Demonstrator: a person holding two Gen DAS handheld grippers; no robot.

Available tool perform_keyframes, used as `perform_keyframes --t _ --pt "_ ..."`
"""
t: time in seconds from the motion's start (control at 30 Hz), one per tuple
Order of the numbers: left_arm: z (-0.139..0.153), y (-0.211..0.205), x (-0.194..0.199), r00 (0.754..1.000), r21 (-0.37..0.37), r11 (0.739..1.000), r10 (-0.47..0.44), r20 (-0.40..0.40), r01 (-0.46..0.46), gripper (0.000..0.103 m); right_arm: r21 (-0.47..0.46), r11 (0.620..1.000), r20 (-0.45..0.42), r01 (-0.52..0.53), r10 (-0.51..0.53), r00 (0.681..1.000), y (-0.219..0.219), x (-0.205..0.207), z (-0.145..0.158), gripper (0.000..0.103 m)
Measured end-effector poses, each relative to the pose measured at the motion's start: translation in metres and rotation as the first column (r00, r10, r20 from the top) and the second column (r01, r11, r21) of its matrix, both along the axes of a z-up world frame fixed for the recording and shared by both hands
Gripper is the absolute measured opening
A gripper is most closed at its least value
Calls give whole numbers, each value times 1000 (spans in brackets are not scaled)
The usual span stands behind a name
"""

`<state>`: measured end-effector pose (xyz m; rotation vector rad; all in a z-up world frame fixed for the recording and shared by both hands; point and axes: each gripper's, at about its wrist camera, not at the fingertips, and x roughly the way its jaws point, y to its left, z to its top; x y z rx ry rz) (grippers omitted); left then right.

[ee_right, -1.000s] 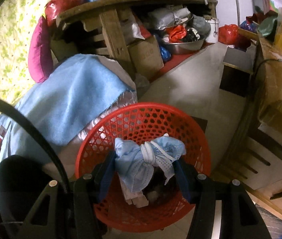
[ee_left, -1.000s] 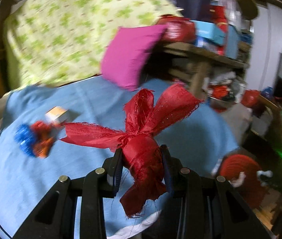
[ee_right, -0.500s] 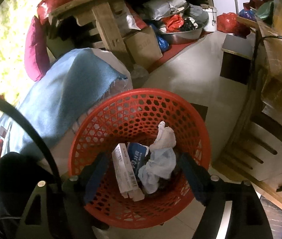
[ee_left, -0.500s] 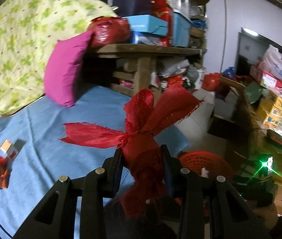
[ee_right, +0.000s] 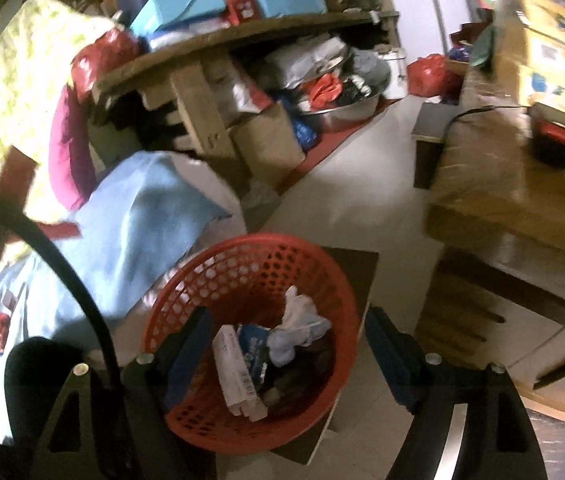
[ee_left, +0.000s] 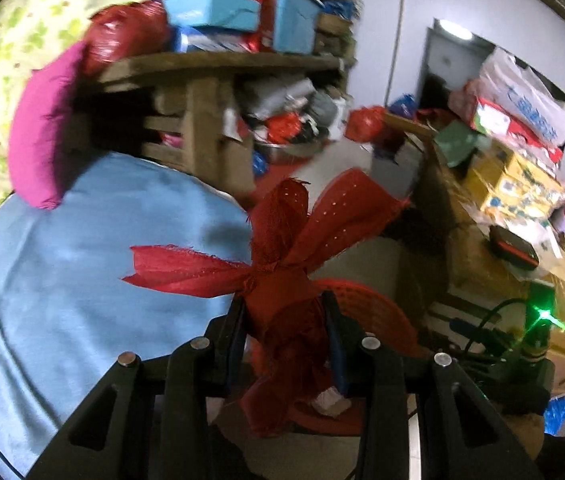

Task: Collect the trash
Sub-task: 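Open the right tool to drop the cloth while the left tool releases the ribbon bag, then move both open tools back over the blanket toward the blue bag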

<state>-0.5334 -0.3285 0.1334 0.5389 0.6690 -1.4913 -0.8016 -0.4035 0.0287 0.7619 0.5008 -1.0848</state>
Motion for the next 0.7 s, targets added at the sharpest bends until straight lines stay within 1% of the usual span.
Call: perform_keyframes --t 0.13,0.27,0.37,0.47,0.53,0.6,0.7 --pt "-10 -18 -19 998 44 997 -59 -23 60 37 7 1000 10 23 -23 1000 0 -11 -1 81" --pt "-22 -35 -36 994 95 990 -103 -27 106 38 15 1000 21 27 -27 999 2 -15 -3 81" --pt "-30 -43 -43 993 121 986 -111 -25 114 41 21 1000 23 22 -23 999 3 -16 -5 81" --pt "-35 -50 -48 992 138 983 -123 -18 124 50 27 999 28 23 -23 999 3 -18 -7 81" --pt "-38 -57 -49 994 151 982 -113 -1 112 69 29 999 30 23 -23 999 2 -19 -8 81" --pt "-38 -62 -46 995 151 983 -102 -13 102 72 27 999 31 23 -24 999 3 -18 -7 81" --pt "-37 -63 -39 996 154 984 -82 -38 87 73 28 999 32 22 -23 999 4 -17 -7 81"
